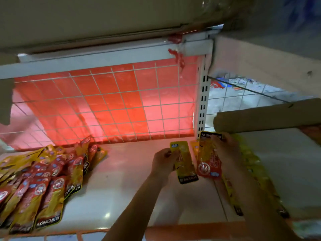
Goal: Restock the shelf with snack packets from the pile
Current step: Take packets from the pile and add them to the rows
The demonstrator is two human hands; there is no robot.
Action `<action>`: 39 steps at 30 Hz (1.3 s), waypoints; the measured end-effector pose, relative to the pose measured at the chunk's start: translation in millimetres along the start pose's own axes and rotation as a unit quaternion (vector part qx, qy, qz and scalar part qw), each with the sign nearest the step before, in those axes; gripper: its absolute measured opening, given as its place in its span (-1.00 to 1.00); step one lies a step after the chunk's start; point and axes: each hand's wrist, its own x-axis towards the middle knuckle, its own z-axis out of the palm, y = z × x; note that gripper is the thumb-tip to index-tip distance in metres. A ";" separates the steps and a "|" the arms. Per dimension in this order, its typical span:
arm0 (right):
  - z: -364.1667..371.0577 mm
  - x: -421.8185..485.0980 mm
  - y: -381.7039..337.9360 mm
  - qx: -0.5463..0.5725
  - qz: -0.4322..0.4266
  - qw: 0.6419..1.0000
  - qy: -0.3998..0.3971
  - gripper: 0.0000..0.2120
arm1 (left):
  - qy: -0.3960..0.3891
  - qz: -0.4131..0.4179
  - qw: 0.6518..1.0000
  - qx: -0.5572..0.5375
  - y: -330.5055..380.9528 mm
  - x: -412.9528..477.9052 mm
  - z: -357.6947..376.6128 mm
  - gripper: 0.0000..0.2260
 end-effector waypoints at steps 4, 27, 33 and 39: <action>-42.1 12.6 0.2 -0.012 -0.014 0.999 0.040 -0.96 | 0.020 -0.006 0.998 0.060 -16.1 -2.7 33.4 -0.89; -117.5 14.2 27.1 -0.021 0.043 0.999 -0.023 -0.82 | 0.072 -0.019 0.992 0.097 -13.0 -3.3 63.0 -0.95; -122.2 3.3 26.4 -0.006 0.044 0.999 -0.001 -0.82 | 0.053 -0.010 0.982 0.181 -22.5 -3.9 70.7 -0.93; -124.6 -5.0 29.1 -0.013 0.034 0.999 0.022 -0.84 | 0.075 0.057 0.929 0.358 -26.4 -3.6 73.0 -0.85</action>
